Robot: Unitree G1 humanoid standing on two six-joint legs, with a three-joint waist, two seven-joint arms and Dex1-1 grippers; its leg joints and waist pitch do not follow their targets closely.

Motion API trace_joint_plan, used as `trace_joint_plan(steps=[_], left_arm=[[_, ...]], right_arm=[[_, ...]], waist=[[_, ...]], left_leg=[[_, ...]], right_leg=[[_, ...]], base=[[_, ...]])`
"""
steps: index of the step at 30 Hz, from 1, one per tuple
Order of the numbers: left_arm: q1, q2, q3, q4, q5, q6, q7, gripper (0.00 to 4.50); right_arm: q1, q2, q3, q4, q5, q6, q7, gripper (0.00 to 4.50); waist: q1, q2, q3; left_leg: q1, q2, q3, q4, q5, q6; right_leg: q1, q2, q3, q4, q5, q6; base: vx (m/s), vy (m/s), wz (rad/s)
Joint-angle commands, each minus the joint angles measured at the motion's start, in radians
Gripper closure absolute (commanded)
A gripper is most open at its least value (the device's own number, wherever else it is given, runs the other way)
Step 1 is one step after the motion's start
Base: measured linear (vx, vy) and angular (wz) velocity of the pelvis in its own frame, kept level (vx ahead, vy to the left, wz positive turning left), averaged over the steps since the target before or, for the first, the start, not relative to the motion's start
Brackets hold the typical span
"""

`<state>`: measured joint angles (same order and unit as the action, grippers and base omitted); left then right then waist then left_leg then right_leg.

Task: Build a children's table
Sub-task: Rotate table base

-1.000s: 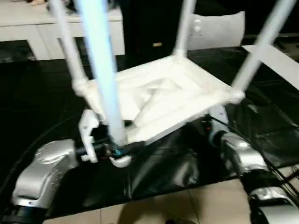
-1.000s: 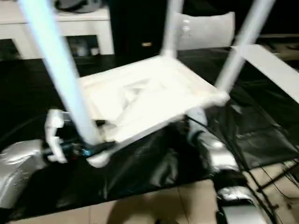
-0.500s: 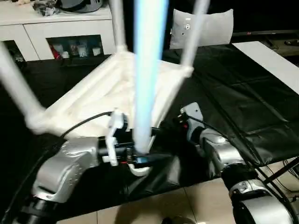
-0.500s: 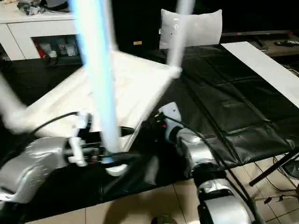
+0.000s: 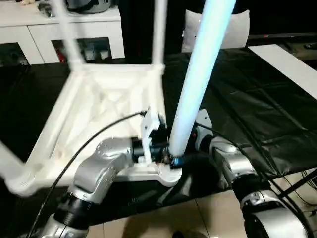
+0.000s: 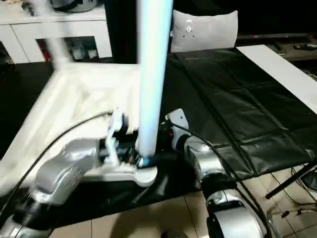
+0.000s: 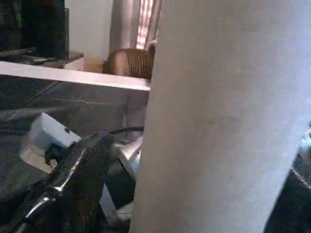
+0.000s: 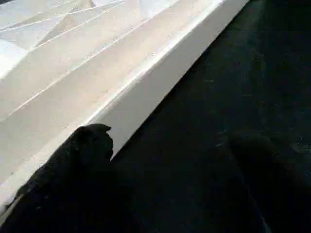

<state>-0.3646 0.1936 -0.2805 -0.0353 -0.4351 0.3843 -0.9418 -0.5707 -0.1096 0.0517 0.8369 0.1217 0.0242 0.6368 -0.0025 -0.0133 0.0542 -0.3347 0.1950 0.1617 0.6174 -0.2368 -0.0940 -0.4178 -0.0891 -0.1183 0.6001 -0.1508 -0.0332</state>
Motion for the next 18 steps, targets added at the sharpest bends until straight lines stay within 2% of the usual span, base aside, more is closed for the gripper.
trace_joint_plan(steps=[1,3,4,5,7,8,10,11,12,13,14,18], left_arm=[[-0.027,-0.023,-0.023,0.008,0.018,-0.018,0.023,0.05],[-0.035,-0.018,-0.018,0.034,0.051,-0.046,0.045,0.05],[-0.043,0.006,-0.010,0.069,0.087,-0.075,0.053,0.05],[-0.045,0.012,-0.008,0.076,0.093,-0.080,0.053,0.05],[-0.045,0.041,-0.008,0.098,0.122,-0.107,0.049,0.05],[-0.041,0.062,-0.010,0.107,0.139,-0.119,0.043,0.05],[-0.022,0.121,-0.017,0.115,0.178,-0.139,0.010,0.05],[-0.018,0.133,-0.019,0.117,0.185,-0.144,0.003,0.05],[-0.016,0.137,-0.020,0.117,0.187,-0.146,0.001,0.05],[0.002,0.180,-0.025,0.119,0.204,-0.163,-0.024,0.05],[0.014,0.212,-0.029,0.122,0.211,-0.178,-0.051,0.05],[0.033,0.270,-0.038,0.109,0.210,-0.166,-0.106,0.05]], right_arm=[[0.005,0.019,0.027,-0.020,0.006,-0.010,0.033,0.00],[0.020,-0.009,0.011,-0.025,0.001,-0.036,0.019,0.00],[0.037,-0.046,-0.012,-0.038,-0.002,-0.055,-0.001,0.00],[0.041,-0.053,-0.017,-0.042,-0.002,-0.057,-0.004,0.00],[0.053,-0.081,-0.035,-0.060,-0.001,-0.060,-0.008,0.00],[0.062,-0.101,-0.043,-0.077,-0.001,-0.063,0.000,0.00],[0.086,-0.152,-0.062,-0.138,0.010,-0.038,0.038,0.00],[0.090,-0.163,-0.064,-0.151,0.015,-0.029,0.051,0.00],[0.092,-0.166,-0.064,-0.157,0.018,-0.026,0.058,0.00],[0.112,-0.202,-0.067,-0.213,0.043,-0.004,0.129,0.00],[0.129,-0.229,-0.066,-0.255,0.059,-0.005,0.170,0.00],[0.147,-0.264,-0.063,-0.297,0.060,-0.006,0.185,0.00]], waist=[[0.011,0.006,-0.068],[0.015,0.014,-0.067],[0.019,0.011,-0.065],[0.018,0.010,-0.067],[0.023,0.014,-0.065],[0.026,0.013,-0.065],[0.030,0.023,-0.063],[0.028,0.015,-0.063],[0.029,0.016,-0.062],[0.027,0.023,-0.062],[0.027,0.022,-0.063],[0.028,0.027,-0.062]], left_leg=[[-0.023,0.030,-0.001,-0.075,-0.111,0.068],[-0.023,0.029,-0.002,-0.076,-0.120,0.067],[-0.021,0.026,-0.001,-0.077,-0.137,0.069],[-0.018,0.026,0.000,-0.076,-0.138,0.069],[-0.020,0.025,-0.002,-0.077,-0.132,0.071],[-0.020,0.026,-0.002,-0.077,-0.138,0.069],[-0.019,0.024,-0.003,-0.078,-0.153,0.069],[-0.020,0.022,-0.002,-0.077,-0.156,0.071],[-0.021,0.020,-0.002,-0.077,-0.157,0.072],[-0.019,0.016,-0.002,-0.075,-0.165,0.073],[-0.022,0.020,-0.004,-0.076,-0.168,0.079],[-0.017,0.021,-0.006,-0.078,-0.180,0.075]], right_leg=[[0.075,-0.056,0.058,-0.068,-0.294,-0.202],[0.075,-0.055,0.057,-0.070,-0.297,-0.203],[0.074,-0.053,0.056,-0.076,-0.318,-0.184],[0.073,-0.052,0.056,-0.075,-0.322,-0.182],[0.075,-0.054,0.055,-0.076,-0.335,-0.176],[0.074,-0.055,0.055,-0.078,-0.351,-0.171],[0.075,-0.053,0.054,-0.080,-0.381,-0.150],[0.076,-0.051,0.053,-0.081,-0.400,-0.133],[0.075,-0.051,0.052,-0.084,-0.415,-0.126],[0.074,-0.049,0.050,-0.090,-0.448,-0.115],[0.074,-0.052,0.050,-0.090,-0.458,-0.104],[0.066,-0.049,0.047,-0.094,-0.475,-0.109]], base=[[0.000,0.000,0.00],[0.000,0.000,0.00],[0.000,0.000,0.00],[0.000,0.000,0.00],[0.000,0.000,0.00],[0.000,0.000,0.00],[0.000,0.000,0.00],[0.000,0.000,0.00],[0.000,0.000,0.00],[0.000,0.000,0.00],[0.000,0.000,0.00],[0.000,0.000,0.00]])
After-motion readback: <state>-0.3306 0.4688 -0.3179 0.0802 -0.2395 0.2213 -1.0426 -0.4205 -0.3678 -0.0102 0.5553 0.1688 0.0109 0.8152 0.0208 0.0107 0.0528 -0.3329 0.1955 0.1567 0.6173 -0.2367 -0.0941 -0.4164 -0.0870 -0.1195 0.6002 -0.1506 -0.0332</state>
